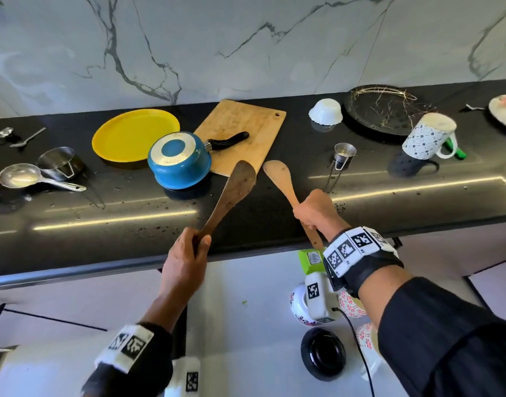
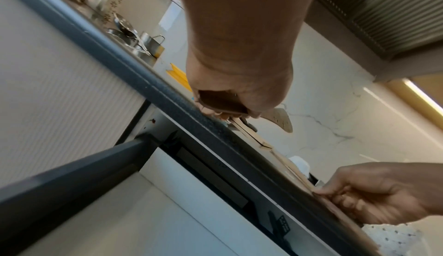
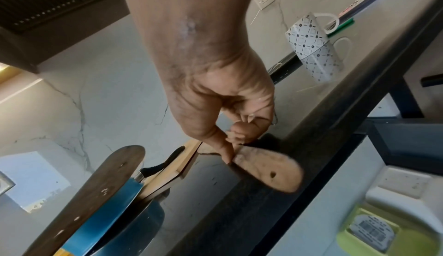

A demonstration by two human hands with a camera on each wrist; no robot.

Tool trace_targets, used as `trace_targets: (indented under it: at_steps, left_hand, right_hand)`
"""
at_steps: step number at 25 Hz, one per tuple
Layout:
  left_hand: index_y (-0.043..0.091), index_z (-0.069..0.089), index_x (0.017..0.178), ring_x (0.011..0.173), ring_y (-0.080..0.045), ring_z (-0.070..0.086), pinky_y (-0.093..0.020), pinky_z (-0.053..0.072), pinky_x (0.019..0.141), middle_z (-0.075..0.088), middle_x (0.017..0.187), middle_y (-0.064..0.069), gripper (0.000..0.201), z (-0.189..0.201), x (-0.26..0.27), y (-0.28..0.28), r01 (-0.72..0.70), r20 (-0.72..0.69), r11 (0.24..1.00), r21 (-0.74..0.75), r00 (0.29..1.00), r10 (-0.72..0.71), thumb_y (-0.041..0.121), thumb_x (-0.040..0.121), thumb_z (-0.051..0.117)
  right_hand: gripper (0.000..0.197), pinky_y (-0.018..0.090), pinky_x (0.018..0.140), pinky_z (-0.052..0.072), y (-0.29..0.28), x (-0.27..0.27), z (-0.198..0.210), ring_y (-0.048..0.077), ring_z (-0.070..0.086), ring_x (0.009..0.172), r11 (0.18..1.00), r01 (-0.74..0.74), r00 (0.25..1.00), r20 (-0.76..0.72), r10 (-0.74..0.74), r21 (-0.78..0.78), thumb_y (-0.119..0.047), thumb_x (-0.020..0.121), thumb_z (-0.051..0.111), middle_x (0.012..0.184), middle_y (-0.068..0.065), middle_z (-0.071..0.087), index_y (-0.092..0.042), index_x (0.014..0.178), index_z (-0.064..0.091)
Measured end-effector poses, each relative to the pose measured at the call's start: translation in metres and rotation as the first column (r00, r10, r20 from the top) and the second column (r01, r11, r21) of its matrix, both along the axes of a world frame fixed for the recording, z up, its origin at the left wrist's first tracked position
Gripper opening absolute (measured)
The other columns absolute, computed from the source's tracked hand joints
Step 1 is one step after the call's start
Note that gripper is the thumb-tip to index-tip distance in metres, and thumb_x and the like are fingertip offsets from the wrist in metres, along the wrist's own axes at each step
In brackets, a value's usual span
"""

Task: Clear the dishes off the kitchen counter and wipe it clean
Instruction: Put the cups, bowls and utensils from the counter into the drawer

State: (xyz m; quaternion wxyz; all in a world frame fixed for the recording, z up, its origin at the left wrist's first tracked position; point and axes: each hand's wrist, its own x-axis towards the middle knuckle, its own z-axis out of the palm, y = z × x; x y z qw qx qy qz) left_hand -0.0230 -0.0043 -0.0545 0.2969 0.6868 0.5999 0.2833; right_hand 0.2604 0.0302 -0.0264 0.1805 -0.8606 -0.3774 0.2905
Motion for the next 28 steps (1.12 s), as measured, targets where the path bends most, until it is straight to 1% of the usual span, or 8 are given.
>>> trace_targets:
  at_steps: [3, 7, 10, 13, 17, 19, 24, 28]
  left_hand:
    - [0.025, 0.05, 0.081, 0.053, -0.008, 0.047, -0.018, 0.035, 0.049, 0.049, 0.062, 0.004, 0.017, -0.001, -0.003, -0.052, -0.002, 0.149, 1.0, 0.028, 0.989, -0.002, 0.025, 0.097, 0.057]
    - [0.022, 0.053, 0.085, 0.055, -0.009, 0.046, -0.013, 0.034, 0.047, 0.05, 0.062, 0.009, 0.018, 0.006, -0.014, -0.117, 0.1, 0.241, 0.995, 0.014, 0.965, -0.101, 0.037, 0.095, 0.05]
    - [0.016, 0.054, 0.09, 0.057, -0.016, 0.043, -0.025, 0.036, 0.051, 0.049, 0.069, -0.004, 0.019, -0.004, -0.034, -0.146, 0.11, 0.264, 0.99, -0.084, 0.961, -0.085, 0.033, 0.092, 0.048]
    - [0.01, 0.052, 0.091, 0.057, -0.02, 0.043, -0.033, 0.039, 0.051, 0.048, 0.069, -0.009, 0.026, -0.011, -0.061, -0.171, 0.22, 0.28, 0.953, -0.207, 0.947, -0.158, 0.035, 0.095, 0.046]
    - [0.006, 0.049, 0.091, 0.057, -0.016, 0.043, -0.024, 0.041, 0.052, 0.051, 0.07, -0.004, 0.016, -0.023, -0.095, -0.189, 0.344, 0.284, 0.833, -0.434, 0.929, -0.236, 0.014, 0.102, 0.041]
    - [0.006, 0.05, 0.093, 0.056, -0.017, 0.043, -0.026, 0.04, 0.051, 0.051, 0.07, -0.003, 0.019, -0.033, -0.102, -0.186, 0.26, 0.249, 0.812, -0.522, 0.957, -0.147, 0.022, 0.101, 0.041]
    - [0.002, 0.046, 0.103, 0.059, -0.014, 0.046, -0.016, 0.039, 0.043, 0.05, 0.075, -0.007, 0.009, -0.067, -0.071, -0.167, -0.133, 0.116, 0.733, -0.667, 0.953, 0.279, 0.01, 0.103, 0.041]
    - [0.009, 0.046, 0.105, 0.065, -0.018, 0.053, -0.03, 0.05, 0.054, 0.056, 0.083, -0.007, 0.008, -0.098, -0.053, -0.152, -0.217, 0.043, 0.719, -0.66, 0.945, 0.325, 0.017, 0.101, 0.044]
  right_hand:
    - [0.017, 0.027, 0.046, 0.046, -0.017, -0.003, 0.007, 0.019, 0.06, 0.058, 0.999, -0.04, 0.998, -0.045, 0.039, -0.026, -0.021, 0.087, 0.068, 0.075, 0.006, 0.063, -0.007, 0.093, 0.062]
    - [0.017, 0.024, 0.042, 0.045, -0.062, -0.02, 0.016, 0.019, 0.062, 0.052, 0.989, -0.144, 0.971, -0.184, 0.15, 0.042, -0.02, 0.091, 0.063, 0.075, 0.009, 0.066, -0.004, 0.092, 0.062]
    - [0.017, 0.028, 0.046, 0.049, -0.124, -0.036, 0.017, 0.023, 0.061, 0.053, 0.961, -0.268, 0.845, -0.462, 0.268, 0.067, -0.019, 0.089, 0.068, 0.07, 0.013, 0.066, -0.005, 0.083, 0.063]
    - [0.014, 0.028, 0.046, 0.049, -0.175, -0.039, 0.015, 0.017, 0.059, 0.052, 0.903, -0.429, 0.678, -0.653, 0.338, 0.022, -0.016, 0.088, 0.071, 0.063, 0.005, 0.063, -0.007, 0.082, 0.063]
    - [0.015, 0.023, 0.043, 0.046, -0.199, -0.048, -0.012, 0.012, 0.057, 0.046, 0.723, -0.672, 0.573, -0.732, 0.369, -0.161, -0.016, 0.086, 0.074, 0.065, 0.006, 0.065, -0.006, 0.087, 0.063]
    - [0.016, 0.024, 0.046, 0.048, -0.194, -0.056, -0.036, 0.017, 0.059, 0.052, 0.693, -0.689, 0.596, -0.709, 0.376, -0.212, -0.017, 0.084, 0.076, 0.07, 0.009, 0.067, -0.006, 0.085, 0.065]
    - [0.016, 0.029, 0.05, 0.054, -0.166, -0.088, -0.102, 0.024, 0.064, 0.054, 0.884, -0.429, 0.768, -0.59, 0.249, -0.186, -0.014, 0.083, 0.076, 0.066, 0.011, 0.069, -0.004, 0.081, 0.064]
    - [0.021, 0.034, 0.055, 0.06, -0.155, -0.121, -0.137, 0.027, 0.069, 0.059, 0.935, -0.313, 0.823, -0.54, 0.178, -0.168, -0.012, 0.083, 0.076, 0.075, 0.017, 0.072, 0.004, 0.09, 0.065]
